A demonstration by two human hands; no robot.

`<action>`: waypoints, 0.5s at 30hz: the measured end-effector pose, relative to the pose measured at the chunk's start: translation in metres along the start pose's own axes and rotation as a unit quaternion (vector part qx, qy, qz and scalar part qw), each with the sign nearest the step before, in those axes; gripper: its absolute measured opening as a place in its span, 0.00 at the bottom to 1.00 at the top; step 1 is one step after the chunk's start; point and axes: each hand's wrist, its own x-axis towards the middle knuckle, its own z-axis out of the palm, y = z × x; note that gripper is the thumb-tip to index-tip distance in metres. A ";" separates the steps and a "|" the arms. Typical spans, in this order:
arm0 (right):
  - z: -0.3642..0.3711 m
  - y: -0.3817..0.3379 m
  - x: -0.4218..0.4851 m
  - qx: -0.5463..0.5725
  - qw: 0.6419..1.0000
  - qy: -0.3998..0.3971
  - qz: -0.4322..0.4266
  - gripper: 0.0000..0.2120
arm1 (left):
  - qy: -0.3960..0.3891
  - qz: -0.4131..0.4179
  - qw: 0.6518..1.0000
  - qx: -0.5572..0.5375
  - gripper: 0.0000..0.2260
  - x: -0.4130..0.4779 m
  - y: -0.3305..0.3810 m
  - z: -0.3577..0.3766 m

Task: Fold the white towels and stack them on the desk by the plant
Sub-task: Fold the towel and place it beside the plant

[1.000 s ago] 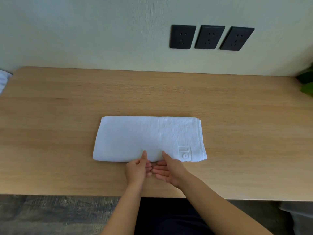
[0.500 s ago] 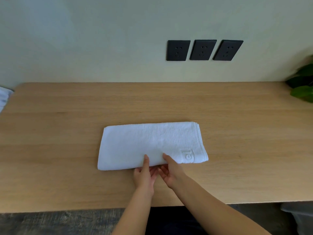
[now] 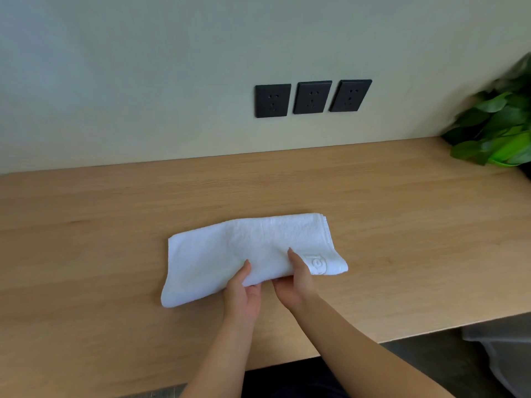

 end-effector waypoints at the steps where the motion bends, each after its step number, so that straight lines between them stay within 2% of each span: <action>1: 0.000 -0.005 0.001 0.011 1.000 0.011 -0.010 0.14 | 0.000 0.003 1.000 0.003 0.14 0.000 -0.001 0.001; 4: -0.003 -0.020 0.003 0.022 0.999 0.020 -0.037 0.16 | -0.015 0.007 1.000 0.017 0.15 0.002 -0.008 0.009; 8: -0.005 -0.048 0.003 0.024 0.997 -0.013 -0.074 0.18 | -0.059 0.017 0.997 0.048 0.15 0.004 -0.024 0.035; 15: -0.013 -0.138 0.014 0.046 0.988 -0.050 -0.139 0.21 | -0.114 0.010 0.989 0.098 0.18 0.017 -0.083 0.108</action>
